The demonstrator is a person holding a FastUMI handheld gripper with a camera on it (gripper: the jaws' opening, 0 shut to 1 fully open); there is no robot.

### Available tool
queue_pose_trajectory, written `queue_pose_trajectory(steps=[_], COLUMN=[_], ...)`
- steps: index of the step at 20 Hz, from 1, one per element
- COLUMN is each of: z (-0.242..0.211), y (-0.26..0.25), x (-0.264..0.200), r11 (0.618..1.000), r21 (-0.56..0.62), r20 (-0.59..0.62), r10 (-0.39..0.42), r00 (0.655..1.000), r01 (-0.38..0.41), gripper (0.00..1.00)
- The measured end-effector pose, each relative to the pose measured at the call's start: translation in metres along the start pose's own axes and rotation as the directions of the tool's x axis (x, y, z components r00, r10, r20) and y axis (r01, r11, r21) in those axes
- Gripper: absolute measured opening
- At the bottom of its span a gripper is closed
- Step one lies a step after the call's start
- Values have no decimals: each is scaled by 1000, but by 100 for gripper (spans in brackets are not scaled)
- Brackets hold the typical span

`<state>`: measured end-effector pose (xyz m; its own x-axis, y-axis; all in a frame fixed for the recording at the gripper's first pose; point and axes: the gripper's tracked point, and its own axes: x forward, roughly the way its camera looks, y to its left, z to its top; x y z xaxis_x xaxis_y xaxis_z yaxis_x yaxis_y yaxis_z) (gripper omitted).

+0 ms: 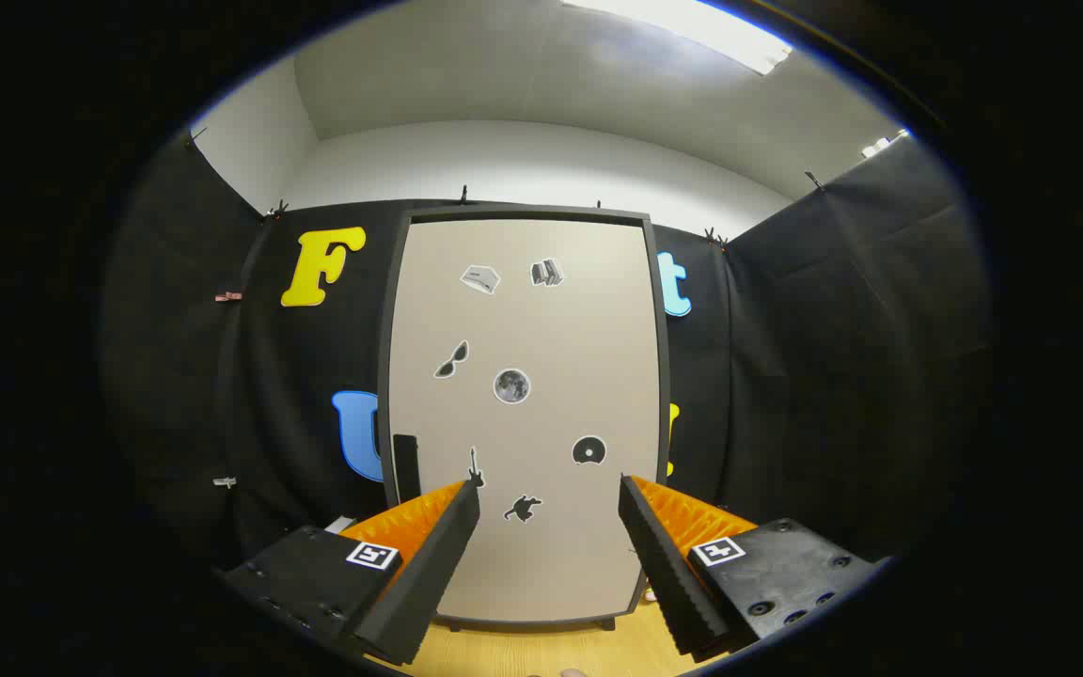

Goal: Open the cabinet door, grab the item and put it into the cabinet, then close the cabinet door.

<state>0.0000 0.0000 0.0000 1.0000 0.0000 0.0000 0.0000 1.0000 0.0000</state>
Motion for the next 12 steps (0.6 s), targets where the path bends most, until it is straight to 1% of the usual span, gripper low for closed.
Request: queue_pose_trajectory(steps=[12], z=[-14], y=[22], x=[12], r11=[998], r21=[8], r20=[-33], r10=[56], r00=[998], r01=[-56], gripper=[97])
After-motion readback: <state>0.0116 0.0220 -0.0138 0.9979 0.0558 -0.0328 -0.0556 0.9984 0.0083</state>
